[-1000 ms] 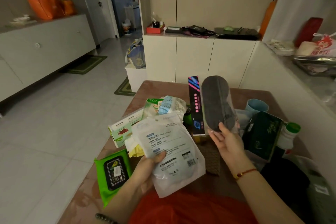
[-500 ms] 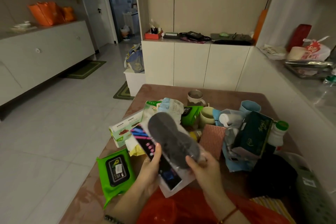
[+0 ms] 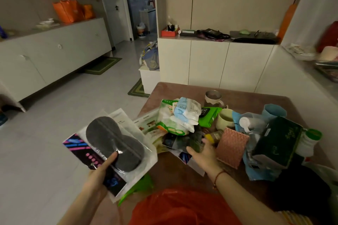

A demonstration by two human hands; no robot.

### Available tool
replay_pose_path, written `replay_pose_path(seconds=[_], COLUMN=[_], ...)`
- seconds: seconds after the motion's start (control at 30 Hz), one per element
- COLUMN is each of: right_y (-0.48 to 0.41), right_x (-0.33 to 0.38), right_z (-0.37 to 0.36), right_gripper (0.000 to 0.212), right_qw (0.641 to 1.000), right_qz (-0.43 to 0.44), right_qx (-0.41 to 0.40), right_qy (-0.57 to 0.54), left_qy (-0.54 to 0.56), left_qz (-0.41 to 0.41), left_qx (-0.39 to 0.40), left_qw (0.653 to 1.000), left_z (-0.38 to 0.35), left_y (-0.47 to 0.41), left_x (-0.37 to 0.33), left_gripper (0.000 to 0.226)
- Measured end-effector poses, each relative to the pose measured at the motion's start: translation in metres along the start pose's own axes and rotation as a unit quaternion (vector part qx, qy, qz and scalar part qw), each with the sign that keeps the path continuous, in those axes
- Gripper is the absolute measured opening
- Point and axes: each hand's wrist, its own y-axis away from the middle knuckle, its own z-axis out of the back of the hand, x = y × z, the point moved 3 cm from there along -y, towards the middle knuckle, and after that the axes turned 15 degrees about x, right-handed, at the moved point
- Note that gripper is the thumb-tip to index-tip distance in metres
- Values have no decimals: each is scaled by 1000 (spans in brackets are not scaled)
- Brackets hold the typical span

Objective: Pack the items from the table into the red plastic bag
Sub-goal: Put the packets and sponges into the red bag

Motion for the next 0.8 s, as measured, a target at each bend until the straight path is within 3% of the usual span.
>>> replay_pose_path(seconds=[0.13, 0.27, 0.33, 0.4, 0.43, 0.5, 0.6, 0.63, 0.67, 0.7, 0.77, 0.8], right_y=[-27, -42, -43, -41, -37, -19, 29, 53, 76, 98, 133, 142], right_x=[5, -6, -8, -7, -6, 3, 30, 42, 53, 65, 84, 88], right_z=[-20, -16, -6, 3, 10, 28, 50, 54, 56, 54, 44, 36], right_gripper=[90, 70, 53, 19, 14, 30, 25, 22, 18, 12, 26, 32], right_qw=[998, 991, 972, 937, 920, 880, 753, 729, 724, 742, 808, 848], right_qz=[-18, -75, -134, -165, -165, -143, -87, -57, -26, 4, 60, 81], right_qx=[-47, -77, -41, 20, 32, 37, 56, 71, 83, 111, 175, 198], right_qy=[35, -74, -188, -307, -353, -452, -650, -679, -684, -661, -560, -485], left_qy=[9, -8, -14, -14, -14, -19, -13, -13, -13, -13, -22, -27], left_qz=[7, 21, 28, 36, 39, 45, 40, 37, 33, 29, 35, 40], left_qx=[-6, -10, -4, 2, 6, 19, 45, 51, 63, 82, 126, 149], left_qw=[1000, 1000, 999, 999, 999, 999, 998, 998, 997, 996, 991, 988], left_z=[12, 11, 9, 3, -1, -10, -24, -28, -34, -40, -52, -58], left_y=[-4, -2, -1, 2, 3, 4, 7, 7, 10, 12, 17, 22], left_x=[5, 9, 11, 11, 10, 9, 5, 5, 4, 3, 6, 8], left_gripper=[12, 10, 20, 22, 19, 14, 12, 14, 19, 31, 57, 55])
